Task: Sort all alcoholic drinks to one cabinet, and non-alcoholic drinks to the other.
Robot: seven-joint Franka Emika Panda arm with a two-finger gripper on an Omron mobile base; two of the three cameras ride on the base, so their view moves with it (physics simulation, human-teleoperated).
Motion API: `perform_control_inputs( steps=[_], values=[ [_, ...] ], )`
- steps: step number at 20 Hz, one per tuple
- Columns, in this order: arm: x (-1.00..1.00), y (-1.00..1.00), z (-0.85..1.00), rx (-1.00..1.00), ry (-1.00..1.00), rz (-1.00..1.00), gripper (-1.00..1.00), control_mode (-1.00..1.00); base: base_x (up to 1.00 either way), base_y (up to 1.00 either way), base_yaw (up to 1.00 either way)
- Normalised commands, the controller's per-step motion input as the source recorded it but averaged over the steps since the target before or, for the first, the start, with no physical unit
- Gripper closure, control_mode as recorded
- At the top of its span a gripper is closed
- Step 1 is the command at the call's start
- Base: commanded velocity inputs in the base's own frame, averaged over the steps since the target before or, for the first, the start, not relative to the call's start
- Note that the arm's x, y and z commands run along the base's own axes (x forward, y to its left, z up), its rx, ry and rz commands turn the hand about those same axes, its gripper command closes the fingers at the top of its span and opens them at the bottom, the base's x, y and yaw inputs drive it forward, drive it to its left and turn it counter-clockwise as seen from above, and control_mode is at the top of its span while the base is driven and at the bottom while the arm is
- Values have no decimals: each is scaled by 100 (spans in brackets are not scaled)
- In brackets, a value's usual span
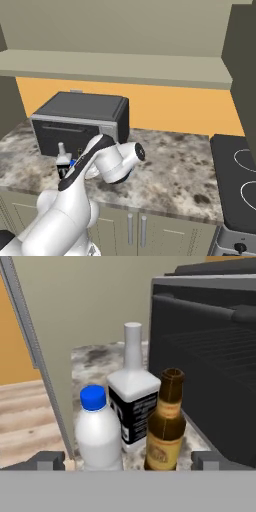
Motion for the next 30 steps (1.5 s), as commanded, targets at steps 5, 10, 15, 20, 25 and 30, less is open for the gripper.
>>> perform_control_inputs(
  steps=[5, 10, 15, 20, 25, 30],
  values=[
    [0, 10, -19, 5, 3, 0, -100, -100, 0, 0, 0],
    [0, 12, -15, 5, 5, 0, -100, -100, 0, 0, 0],
    [0, 7, -8, 5, 2, 0, -100, -100, 0, 0, 0],
    [0, 6, -3, 3, 0, 0, -100, -100, 0, 0, 0],
    [-9, 2, 0, 4, 0, 0, -100, -100, 0, 0, 0],
    [-18, 2, -2, 3, 0, 0, -100, -100, 0, 0, 0]
  ],
)
